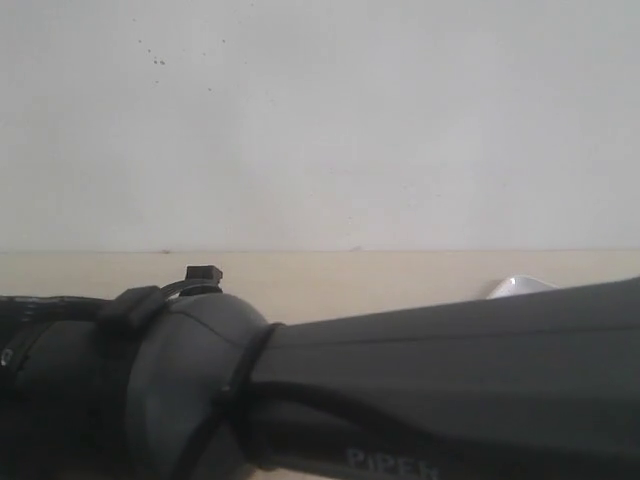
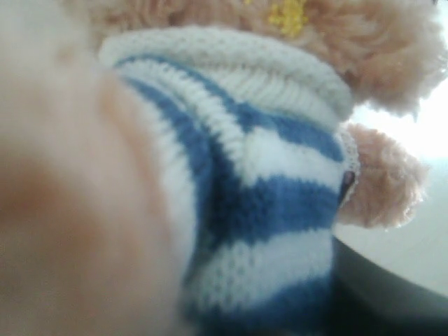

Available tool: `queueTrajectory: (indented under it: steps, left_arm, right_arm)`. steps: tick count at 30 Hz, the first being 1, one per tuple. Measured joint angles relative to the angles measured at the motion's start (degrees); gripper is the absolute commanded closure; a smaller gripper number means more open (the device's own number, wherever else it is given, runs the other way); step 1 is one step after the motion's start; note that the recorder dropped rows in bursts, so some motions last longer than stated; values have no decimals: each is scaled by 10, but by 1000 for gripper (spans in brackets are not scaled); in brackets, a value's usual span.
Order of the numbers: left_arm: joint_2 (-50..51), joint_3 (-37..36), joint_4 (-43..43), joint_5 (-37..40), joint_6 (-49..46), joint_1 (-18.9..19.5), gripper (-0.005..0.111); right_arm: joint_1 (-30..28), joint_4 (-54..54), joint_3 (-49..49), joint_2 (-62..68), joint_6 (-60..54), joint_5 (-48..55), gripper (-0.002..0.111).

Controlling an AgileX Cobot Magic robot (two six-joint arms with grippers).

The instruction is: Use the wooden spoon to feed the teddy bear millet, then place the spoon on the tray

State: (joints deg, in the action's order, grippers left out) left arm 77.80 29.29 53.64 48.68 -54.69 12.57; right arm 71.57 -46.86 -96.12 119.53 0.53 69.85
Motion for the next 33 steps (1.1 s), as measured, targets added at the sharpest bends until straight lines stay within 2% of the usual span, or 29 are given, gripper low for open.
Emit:
queueTrajectory:
  steps: [33]
  left_arm:
    - [0,0,0,0,0,0,101]
  right_arm:
    - [10,-78,34,0,36,0,109]
